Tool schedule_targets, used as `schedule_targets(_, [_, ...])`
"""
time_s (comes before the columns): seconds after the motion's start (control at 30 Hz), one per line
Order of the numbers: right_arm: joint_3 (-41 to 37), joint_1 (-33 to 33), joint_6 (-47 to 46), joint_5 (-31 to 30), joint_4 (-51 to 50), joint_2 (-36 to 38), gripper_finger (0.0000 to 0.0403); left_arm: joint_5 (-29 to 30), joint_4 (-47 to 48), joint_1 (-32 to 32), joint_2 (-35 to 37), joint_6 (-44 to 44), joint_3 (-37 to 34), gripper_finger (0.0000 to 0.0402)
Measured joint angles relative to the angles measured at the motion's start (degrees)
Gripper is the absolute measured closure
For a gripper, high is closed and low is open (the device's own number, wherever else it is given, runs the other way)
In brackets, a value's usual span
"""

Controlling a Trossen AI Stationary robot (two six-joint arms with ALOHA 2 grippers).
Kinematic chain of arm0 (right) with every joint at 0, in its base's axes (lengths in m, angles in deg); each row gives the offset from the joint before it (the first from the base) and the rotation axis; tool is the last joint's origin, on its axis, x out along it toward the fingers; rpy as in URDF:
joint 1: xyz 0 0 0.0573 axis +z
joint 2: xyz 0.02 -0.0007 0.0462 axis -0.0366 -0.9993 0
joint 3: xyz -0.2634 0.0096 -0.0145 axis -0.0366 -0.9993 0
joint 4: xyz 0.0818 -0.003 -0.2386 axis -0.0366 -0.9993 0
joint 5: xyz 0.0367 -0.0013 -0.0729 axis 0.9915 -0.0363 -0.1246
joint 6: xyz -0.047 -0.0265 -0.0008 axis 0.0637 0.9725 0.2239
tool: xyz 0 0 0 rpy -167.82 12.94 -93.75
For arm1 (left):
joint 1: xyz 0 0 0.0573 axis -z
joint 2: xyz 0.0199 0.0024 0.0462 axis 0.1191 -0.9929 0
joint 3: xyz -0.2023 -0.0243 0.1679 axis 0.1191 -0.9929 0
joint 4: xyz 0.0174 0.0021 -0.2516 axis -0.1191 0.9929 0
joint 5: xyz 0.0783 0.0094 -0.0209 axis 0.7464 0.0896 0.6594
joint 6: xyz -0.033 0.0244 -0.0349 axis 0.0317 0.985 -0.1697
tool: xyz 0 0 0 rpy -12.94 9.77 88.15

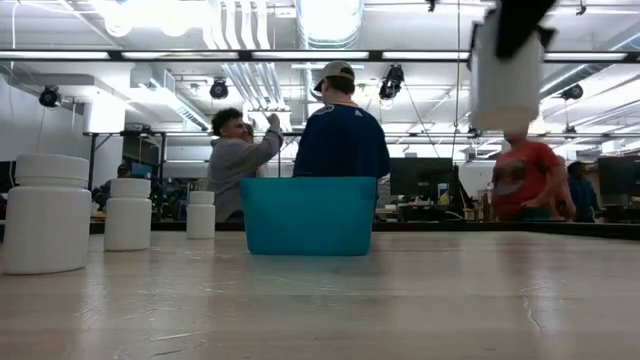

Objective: Pick and place pill bottles into a basket
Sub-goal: Put the white medicine bottle into the container

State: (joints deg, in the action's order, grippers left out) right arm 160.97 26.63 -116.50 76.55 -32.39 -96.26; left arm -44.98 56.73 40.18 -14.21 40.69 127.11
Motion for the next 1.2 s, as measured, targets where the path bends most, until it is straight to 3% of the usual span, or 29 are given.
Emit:
schedule_targets(0.37, [14.2, -7.2, 12.1, -0.5, -15.2, -3.0, 0.0235, 0.6, 5.8, 0.0, 4.5, -0.4, -0.5, 0.0146])
schedule_targets(0.83, [17.7, -16.7, 29.2, -1.3, -15.0, -8.7, 0.0235, 15.0, 5.2, 0.0, 2.0, -0.4, -0.5, 0.0146])
schedule_targets(1.2, [22.4, -19.3, 36.9, -0.7, -14.9, -14.2, 0.0235, 18.6, 4.9, -0.3, 0.4, -1.3, -0.4, 0.0146])
